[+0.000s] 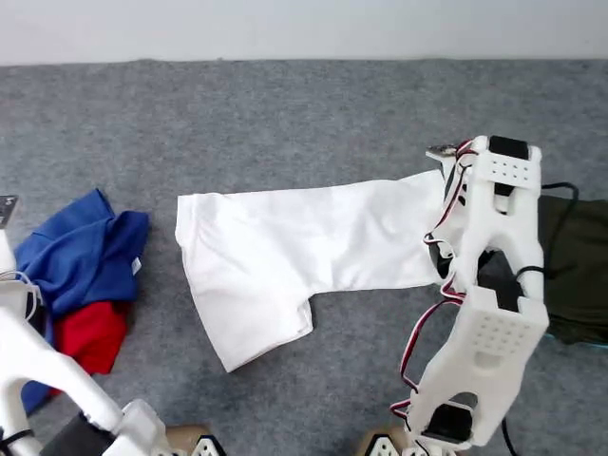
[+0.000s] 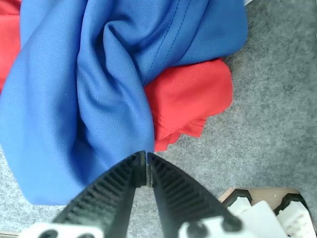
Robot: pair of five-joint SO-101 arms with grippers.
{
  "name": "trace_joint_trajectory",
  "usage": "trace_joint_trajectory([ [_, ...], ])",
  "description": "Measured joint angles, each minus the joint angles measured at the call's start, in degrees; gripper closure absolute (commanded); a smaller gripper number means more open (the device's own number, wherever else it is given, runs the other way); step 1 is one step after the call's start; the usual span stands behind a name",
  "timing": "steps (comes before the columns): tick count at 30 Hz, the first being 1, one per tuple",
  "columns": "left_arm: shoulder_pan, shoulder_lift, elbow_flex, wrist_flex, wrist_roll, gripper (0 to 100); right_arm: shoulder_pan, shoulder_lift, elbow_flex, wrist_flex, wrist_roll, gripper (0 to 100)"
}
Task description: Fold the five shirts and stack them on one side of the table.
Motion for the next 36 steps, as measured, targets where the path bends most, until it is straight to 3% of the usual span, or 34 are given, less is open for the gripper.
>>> trace_joint_trajectory([
  [4, 0.00, 0.00, 0.00, 0.00, 0.00, 98, 0.18, 3.52, 0.00, -0.18, -0.09, 90.5],
  [14, 0.00, 0.00, 0.00, 0.00, 0.00, 98, 0.26, 4.92, -0.44, -0.26, -0.09, 98.0],
  [25, 0.00, 0.00, 0.00, 0.00, 0.00, 98, 4.40, 4.92, -12.48, 0.00, 5.63, 98.0],
  [36, 0.09, 0.00, 0.00, 0.00, 0.00, 98, 6.42, 3.43, -15.65, 0.00, 11.87, 98.0],
])
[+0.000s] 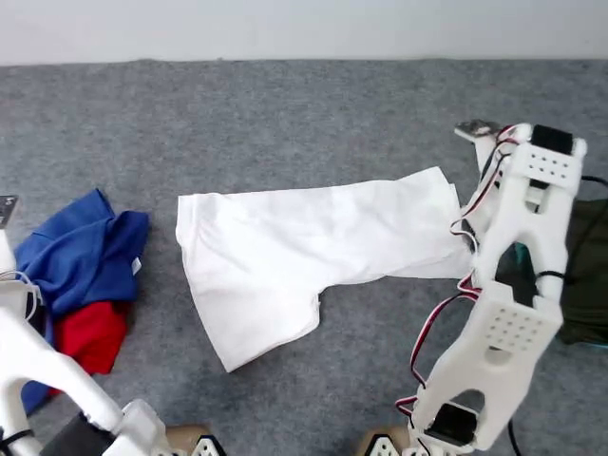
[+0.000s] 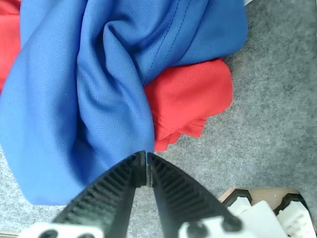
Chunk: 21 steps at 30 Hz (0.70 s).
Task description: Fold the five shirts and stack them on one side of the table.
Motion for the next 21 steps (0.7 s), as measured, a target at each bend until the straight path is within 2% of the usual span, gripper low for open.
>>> trace_joint_trajectory([
  [4, 2.11, 0.00, 0.00, 0.00, 0.09, 98, 0.00, -0.35, -0.26, 0.00, 0.53, 95.1],
  [9, 4.57, 0.00, 0.00, 0.00, 0.00, 98, 0.09, 2.55, -0.62, 0.00, 0.53, 79.4],
  [14, 4.75, 0.00, 0.00, 0.00, 0.00, 98, -0.97, 1.23, -0.70, 0.00, -0.97, 78.3],
  [17, 4.75, 0.00, 0.00, 0.00, 0.00, 98, -4.31, -2.11, -2.37, 0.00, -2.37, 83.3],
  [21, 4.75, 0.00, 0.00, 0.00, 0.09, 98, -10.90, -4.40, -2.81, 0.00, -3.16, 99.8],
])
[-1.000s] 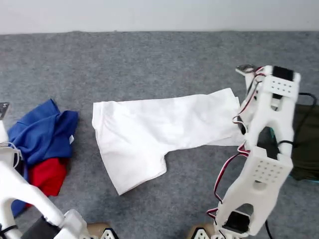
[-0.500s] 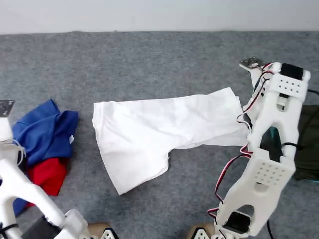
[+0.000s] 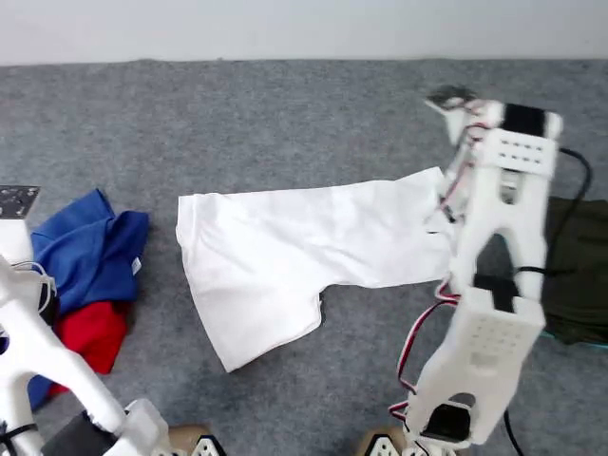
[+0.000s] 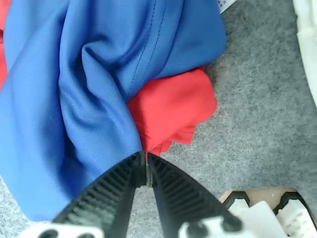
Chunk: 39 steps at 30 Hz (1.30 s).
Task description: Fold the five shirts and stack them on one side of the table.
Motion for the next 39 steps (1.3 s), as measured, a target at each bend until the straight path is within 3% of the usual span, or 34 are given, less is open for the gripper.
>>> trace_joint_trajectory([
  [7, 0.00, 0.00, 0.00, 0.00, 0.09, 98, -5.80, 3.60, 0.00, -4.57, -2.37, 98.7],
  [15, -1.67, 0.00, 0.00, 0.18, -0.09, 98, -1.23, 9.85, 0.00, -21.89, -2.81, 98.3],
  [19, -3.60, 0.00, 0.00, 0.18, -0.09, 98, 1.93, 11.34, 0.00, -25.76, -2.81, 98.7],
  [26, -6.77, -0.35, 0.00, 0.35, 0.09, 98, -0.70, 9.93, 0.00, -14.68, -2.81, 98.8],
  [33, -11.78, -0.44, 0.00, 0.62, 0.09, 98, -11.08, 5.80, 0.00, -1.23, -2.81, 98.3],
  [39, -13.10, -0.44, 0.00, 0.62, 0.09, 98, -21.19, 0.35, 3.87, 0.00, -3.16, 94.3],
])
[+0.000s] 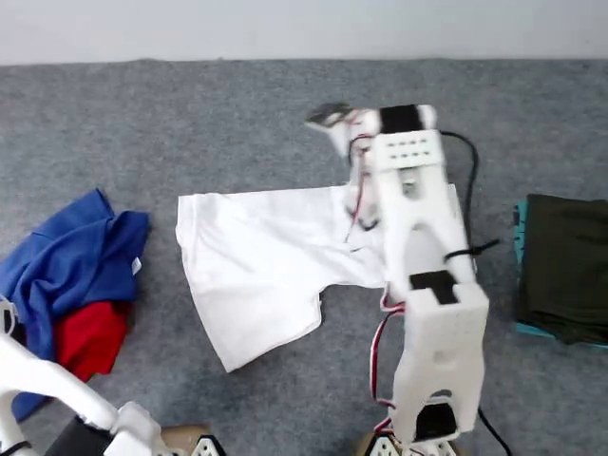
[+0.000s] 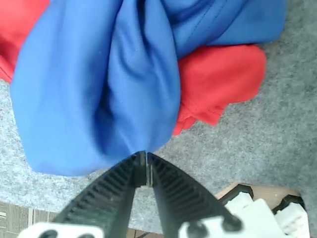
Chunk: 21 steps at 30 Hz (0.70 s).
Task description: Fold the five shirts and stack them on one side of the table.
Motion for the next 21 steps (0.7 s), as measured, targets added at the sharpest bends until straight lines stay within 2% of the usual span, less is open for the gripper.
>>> trace_joint_trajectory([
  [6, -1.05, 0.00, 0.00, 0.00, 0.00, 98, -11.25, -10.81, 15.91, 0.00, 0.09, 80.6],
  [10, -1.14, 0.00, 0.00, 0.00, 0.00, 98, -18.29, -18.02, 28.40, -3.08, 0.00, 80.3],
  [17, -1.14, 0.00, 0.00, 0.00, 0.00, 98, -32.62, -25.49, 49.32, -19.16, 1.49, 80.1],
  [21, -1.14, 0.00, 0.00, 0.00, 0.00, 98, -37.36, -26.02, 55.91, -26.99, 1.41, 80.1],
])
